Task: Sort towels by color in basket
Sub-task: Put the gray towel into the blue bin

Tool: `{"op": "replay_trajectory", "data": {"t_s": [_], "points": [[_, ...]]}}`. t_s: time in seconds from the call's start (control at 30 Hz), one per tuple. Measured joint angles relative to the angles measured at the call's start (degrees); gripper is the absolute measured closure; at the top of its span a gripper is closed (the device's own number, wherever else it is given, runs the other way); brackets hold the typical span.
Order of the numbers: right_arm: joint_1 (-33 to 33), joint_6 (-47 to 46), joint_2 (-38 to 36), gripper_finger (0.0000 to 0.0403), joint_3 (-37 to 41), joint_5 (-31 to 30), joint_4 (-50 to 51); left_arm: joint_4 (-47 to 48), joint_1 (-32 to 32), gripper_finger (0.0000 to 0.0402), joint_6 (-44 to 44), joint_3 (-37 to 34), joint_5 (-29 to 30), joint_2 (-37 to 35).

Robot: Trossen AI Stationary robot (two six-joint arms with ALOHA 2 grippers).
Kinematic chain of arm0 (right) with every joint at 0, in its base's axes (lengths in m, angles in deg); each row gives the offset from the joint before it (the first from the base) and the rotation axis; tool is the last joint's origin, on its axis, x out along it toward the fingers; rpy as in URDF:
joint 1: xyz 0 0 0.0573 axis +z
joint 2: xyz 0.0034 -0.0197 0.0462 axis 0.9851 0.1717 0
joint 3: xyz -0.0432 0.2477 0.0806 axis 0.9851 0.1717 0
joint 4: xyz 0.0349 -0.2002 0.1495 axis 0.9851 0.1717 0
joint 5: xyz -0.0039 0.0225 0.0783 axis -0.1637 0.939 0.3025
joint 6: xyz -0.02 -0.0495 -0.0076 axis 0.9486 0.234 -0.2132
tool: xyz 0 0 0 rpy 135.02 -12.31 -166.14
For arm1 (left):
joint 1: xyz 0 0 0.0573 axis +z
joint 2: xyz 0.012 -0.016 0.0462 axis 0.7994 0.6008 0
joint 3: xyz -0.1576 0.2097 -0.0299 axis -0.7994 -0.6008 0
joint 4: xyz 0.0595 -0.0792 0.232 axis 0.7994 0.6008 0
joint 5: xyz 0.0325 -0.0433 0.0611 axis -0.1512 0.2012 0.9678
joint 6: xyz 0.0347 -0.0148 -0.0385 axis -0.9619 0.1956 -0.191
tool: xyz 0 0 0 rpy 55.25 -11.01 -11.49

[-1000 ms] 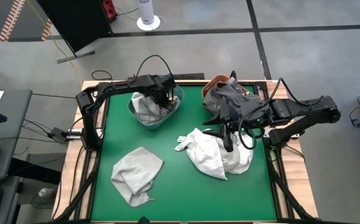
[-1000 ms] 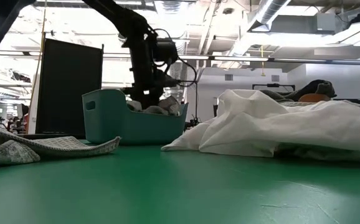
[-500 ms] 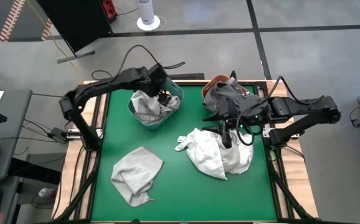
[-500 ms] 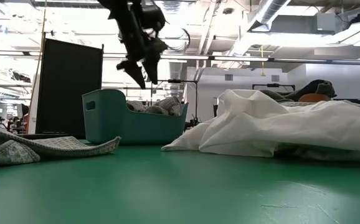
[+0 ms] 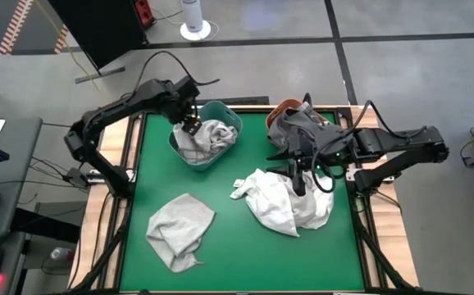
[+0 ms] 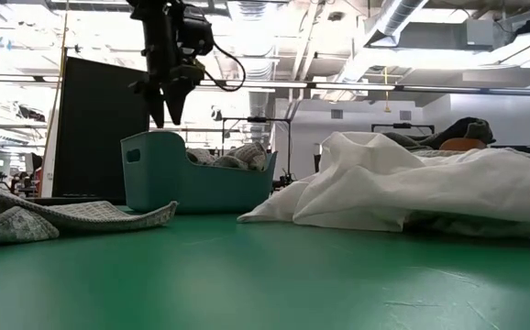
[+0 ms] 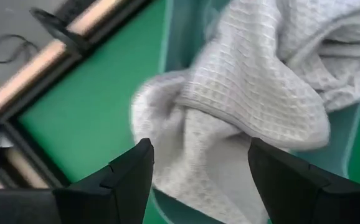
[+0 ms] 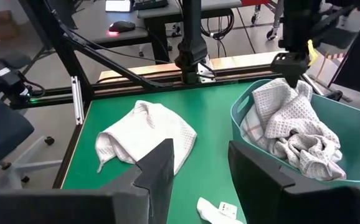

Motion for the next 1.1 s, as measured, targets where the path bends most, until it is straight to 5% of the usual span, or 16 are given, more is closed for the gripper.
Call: {"op": "replay_trajectory", "data": {"t_s": [0.47, 0.87, 1.1], "points": [[-0.80, 0.44, 0.00, 0.0223, 0.00, 0.04, -0.06, -0.85, -3.24, 0.0155, -18.69, -1.89, -2.70, 0.25], [-1.25, 0.42, 0.00, 0.0223, 0.00, 0.04, -1.68, -19.02, -5.52, 0.0155, -11.29, -24.38, -5.36, 0.36], [-1.45, 0.45, 0.02, 0.0223, 0.00, 0.07, -1.64, -20.22, -8.38, 0.0155, -10.11, -27.31, -4.73, 0.08]]}}
